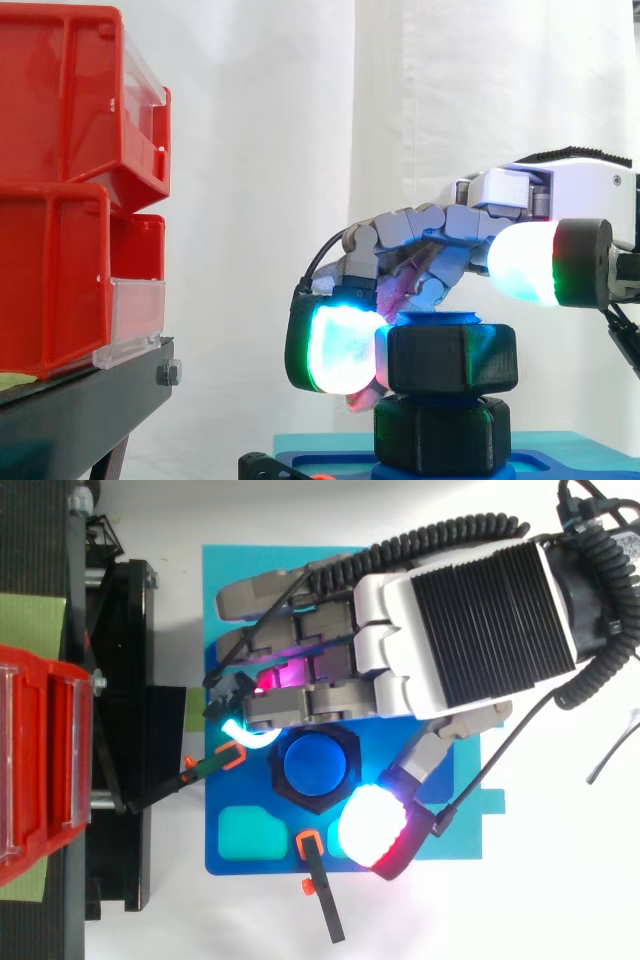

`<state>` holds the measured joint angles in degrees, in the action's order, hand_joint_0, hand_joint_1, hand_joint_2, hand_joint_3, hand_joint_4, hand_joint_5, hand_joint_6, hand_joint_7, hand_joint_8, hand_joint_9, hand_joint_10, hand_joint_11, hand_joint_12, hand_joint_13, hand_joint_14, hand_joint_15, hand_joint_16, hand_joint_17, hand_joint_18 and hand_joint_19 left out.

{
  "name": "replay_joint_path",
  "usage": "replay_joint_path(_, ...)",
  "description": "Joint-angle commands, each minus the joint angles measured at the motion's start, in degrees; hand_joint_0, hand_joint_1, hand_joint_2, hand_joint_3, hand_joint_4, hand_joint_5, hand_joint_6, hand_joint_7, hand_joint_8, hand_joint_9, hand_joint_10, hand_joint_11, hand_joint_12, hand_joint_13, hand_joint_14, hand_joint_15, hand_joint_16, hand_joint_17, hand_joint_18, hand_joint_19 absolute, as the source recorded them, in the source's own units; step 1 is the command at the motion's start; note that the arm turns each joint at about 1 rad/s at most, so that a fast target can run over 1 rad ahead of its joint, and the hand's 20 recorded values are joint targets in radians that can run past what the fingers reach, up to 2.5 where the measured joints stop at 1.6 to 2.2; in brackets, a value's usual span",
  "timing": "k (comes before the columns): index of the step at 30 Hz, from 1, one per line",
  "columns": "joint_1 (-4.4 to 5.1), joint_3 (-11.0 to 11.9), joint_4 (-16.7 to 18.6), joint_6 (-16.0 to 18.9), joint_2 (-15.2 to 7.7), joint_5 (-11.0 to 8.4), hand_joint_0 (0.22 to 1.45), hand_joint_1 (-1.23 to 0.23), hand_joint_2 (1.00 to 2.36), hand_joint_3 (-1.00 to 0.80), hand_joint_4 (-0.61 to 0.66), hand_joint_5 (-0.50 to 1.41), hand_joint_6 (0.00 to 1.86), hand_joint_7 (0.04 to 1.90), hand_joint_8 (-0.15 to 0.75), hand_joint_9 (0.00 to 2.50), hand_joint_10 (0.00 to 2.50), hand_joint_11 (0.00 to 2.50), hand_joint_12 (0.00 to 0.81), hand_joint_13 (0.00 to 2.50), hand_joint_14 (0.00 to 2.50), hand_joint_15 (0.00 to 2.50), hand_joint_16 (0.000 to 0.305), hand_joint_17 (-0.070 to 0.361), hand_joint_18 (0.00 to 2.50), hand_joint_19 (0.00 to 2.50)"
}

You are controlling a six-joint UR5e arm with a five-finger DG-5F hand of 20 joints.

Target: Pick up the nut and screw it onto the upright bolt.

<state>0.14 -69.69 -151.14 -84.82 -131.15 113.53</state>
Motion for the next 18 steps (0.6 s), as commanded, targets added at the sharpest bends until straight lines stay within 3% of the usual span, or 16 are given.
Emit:
replay_joint_path(1,-0.41,-0.01,-0.21,0.0,0.01,0.11,0.5,-0.14,1.0,-0.5,0.08,0.05,0.68,1.09,0.212,1.19,0.0,0.0,0.146,0.8,0.0,0.0,0.011,0.025,0.51,0.07)
replay_joint_path(5,-1.02,-0.01,-0.21,0.09,0.01,0.81,0.5,-0.16,1.0,-0.5,0.08,0.06,0.68,1.05,0.196,1.36,0.0,0.0,0.092,0.9,0.0,0.0,0.005,0.012,0.64,0.16)
replay_joint_path(14,-2.78,-0.01,0.05,0.09,0.01,2.31,0.5,-0.16,1.0,-0.5,0.09,0.07,0.67,1.06,0.181,1.49,0.0,0.0,0.077,0.97,0.0,0.0,0.003,0.007,0.71,0.18)
replay_joint_path(18,-3.4,-0.01,0.41,0.18,0.01,2.83,0.47,-0.14,1.0,-0.5,0.1,0.07,0.61,1.17,0.19,1.41,0.0,0.0,0.128,0.84,0.0,0.0,0.01,0.021,0.52,0.08)
